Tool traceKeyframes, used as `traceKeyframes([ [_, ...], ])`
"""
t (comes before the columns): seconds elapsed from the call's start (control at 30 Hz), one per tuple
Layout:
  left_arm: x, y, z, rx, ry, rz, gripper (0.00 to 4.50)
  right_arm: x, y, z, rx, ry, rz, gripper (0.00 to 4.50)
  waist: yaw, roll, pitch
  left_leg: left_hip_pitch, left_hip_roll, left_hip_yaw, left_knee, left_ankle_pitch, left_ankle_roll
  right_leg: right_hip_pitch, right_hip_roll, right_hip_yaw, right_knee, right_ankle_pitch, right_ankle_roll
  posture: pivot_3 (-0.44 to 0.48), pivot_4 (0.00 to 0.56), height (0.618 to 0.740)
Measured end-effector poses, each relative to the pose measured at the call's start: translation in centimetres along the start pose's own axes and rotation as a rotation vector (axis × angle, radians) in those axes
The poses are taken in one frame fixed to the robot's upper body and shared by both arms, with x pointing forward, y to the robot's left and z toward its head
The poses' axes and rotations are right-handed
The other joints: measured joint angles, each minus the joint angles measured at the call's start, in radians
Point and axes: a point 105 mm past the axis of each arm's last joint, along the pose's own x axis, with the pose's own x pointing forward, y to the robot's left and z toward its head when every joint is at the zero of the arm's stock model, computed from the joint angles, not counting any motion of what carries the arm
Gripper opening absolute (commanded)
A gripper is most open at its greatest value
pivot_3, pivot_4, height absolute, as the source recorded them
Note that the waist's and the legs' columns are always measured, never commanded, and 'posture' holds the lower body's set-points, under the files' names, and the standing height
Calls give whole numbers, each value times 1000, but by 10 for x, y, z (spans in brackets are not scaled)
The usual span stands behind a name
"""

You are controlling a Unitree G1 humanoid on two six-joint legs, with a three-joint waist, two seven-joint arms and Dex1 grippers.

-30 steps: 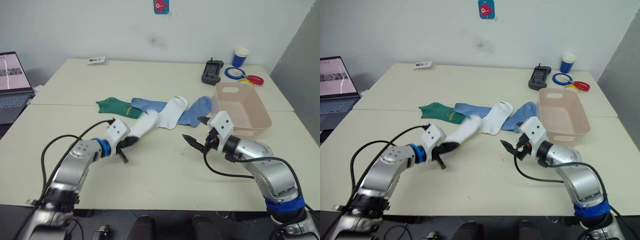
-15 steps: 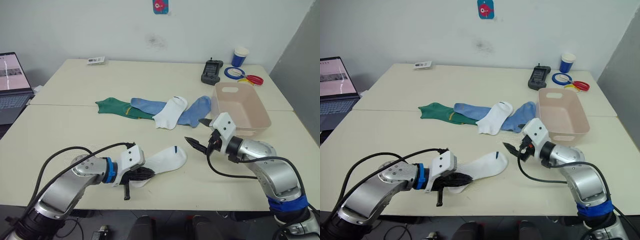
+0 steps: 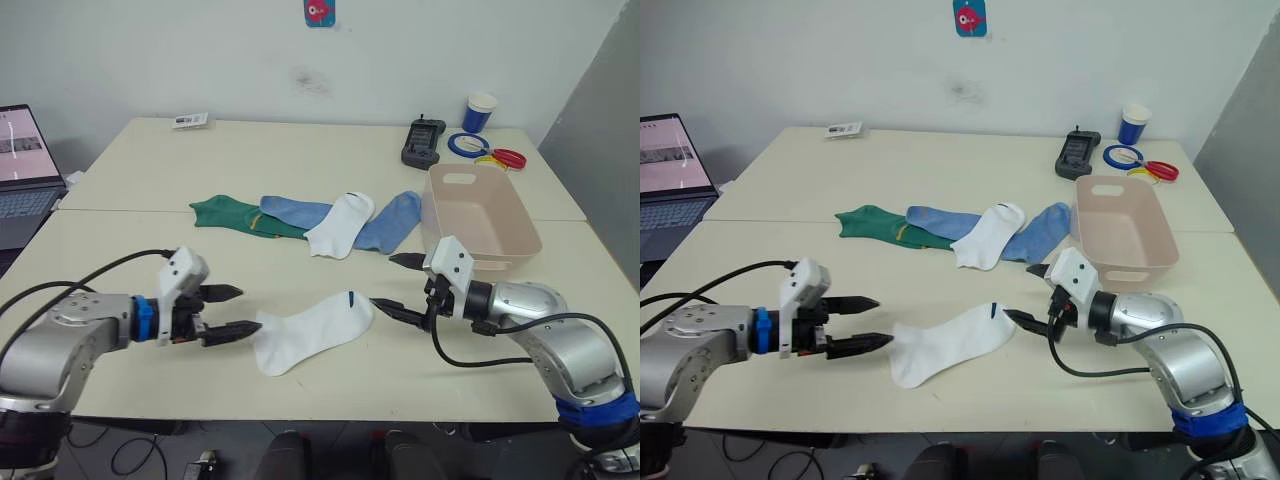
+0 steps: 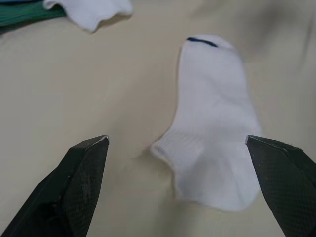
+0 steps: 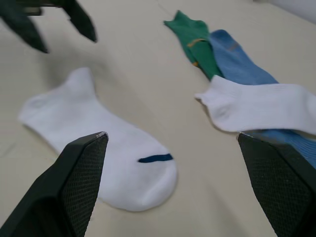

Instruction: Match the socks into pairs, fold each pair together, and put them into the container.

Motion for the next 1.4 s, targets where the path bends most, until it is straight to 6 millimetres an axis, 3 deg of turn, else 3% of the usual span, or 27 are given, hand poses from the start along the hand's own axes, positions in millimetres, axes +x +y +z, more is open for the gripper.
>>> traceKeyframes([
  [0.1,2,5,-14,-74,19,2,4476,-2,2,8,-39,5,45,4500,1,-1,0,0,1,-1,0,0,0,0,-1,0,0,0,0,0,150,740],
  [0.37,26,-6,-29,-73,46,-61,4476,2,4,-4,-51,28,52,4500,4,-1,0,0,1,-1,0,0,0,0,-1,1,0,2,-4,0,150,740],
  [0.5,38,-11,-28,-51,21,-81,3588,2,6,-9,-46,31,44,4500,5,-1,0,0,1,-1,0,0,0,0,-1,1,0,2,-4,0,150,740],
  [0.73,46,-14,-31,-39,26,-103,1341,-1,5,-19,-37,64,18,4500,3,-1,0,0,1,-1,0,0,0,0,-1,1,0,2,-4,0,150,740],
  [0.87,48,-12,-28,-34,24,-103,17,0,-2,-35,25,110,-42,4500,3,-1,0,0,1,-1,0,0,0,0,-1,1,0,2,-4,0,150,740],
  [1.03,50,-11,-24,-19,16,-102,17,14,0,-66,168,200,-82,4500,2,-1,0,0,1,-1,0,0,0,0,0,1,0,2,-4,0,150,740],
  [1.27,50,-11,-24,-7,18,-104,17,30,1,-72,225,230,-88,4500,1,-1,0,0,0,-1,0,0,0,0,0,1,1,2,-4,0,150,740],
  [1.4,50,-11,-25,-5,19,-103,0,35,3,-77,243,249,-69,3589,1,-1,0,0,0,-1,0,0,0,0,0,1,1,2,-4,0,150,740],
])
